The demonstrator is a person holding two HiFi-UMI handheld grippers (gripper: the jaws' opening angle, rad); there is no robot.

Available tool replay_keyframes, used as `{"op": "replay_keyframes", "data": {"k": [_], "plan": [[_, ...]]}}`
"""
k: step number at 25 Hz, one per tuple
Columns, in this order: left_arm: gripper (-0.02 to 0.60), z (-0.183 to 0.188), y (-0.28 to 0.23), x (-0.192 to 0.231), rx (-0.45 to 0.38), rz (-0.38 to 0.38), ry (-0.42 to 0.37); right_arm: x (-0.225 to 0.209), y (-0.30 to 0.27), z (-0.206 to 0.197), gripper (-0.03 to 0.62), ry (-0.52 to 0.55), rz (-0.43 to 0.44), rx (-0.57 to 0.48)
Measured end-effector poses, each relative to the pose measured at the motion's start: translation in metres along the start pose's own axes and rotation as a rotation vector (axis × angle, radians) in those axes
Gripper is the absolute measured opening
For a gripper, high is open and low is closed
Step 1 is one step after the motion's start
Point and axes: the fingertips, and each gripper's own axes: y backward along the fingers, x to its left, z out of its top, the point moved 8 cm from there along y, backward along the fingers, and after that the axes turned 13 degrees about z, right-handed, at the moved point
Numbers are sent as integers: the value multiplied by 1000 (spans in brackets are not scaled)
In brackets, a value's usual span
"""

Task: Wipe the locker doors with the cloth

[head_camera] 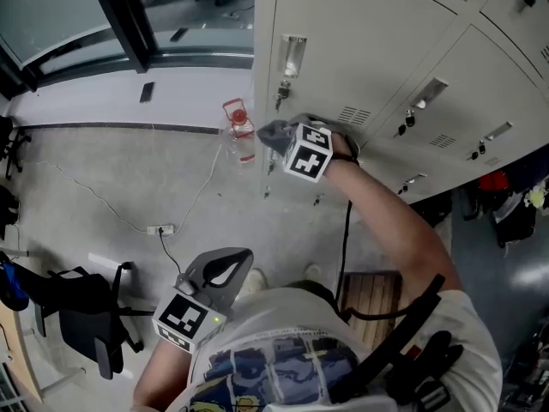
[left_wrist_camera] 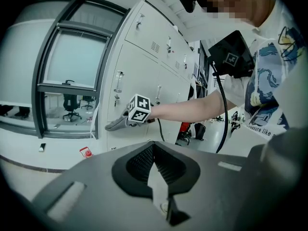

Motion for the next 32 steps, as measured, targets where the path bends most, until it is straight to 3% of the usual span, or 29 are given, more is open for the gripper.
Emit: {"op": "replay_keyframes", "data": {"k": [9, 18, 22, 32], "plan": [[3, 6, -4, -7, 7, -29, -25, 47, 44, -5, 89, -102, 3, -177], [3, 16, -13, -21, -4, -68, -95, 127, 102, -43, 89, -372, -4, -410], [3, 21, -17, -27, -14, -103, -80, 171, 124, -61, 91, -478, 0, -507], [3, 31, -30, -43, -26, -194, -101, 228, 179, -77, 91, -606, -85, -685]]}}
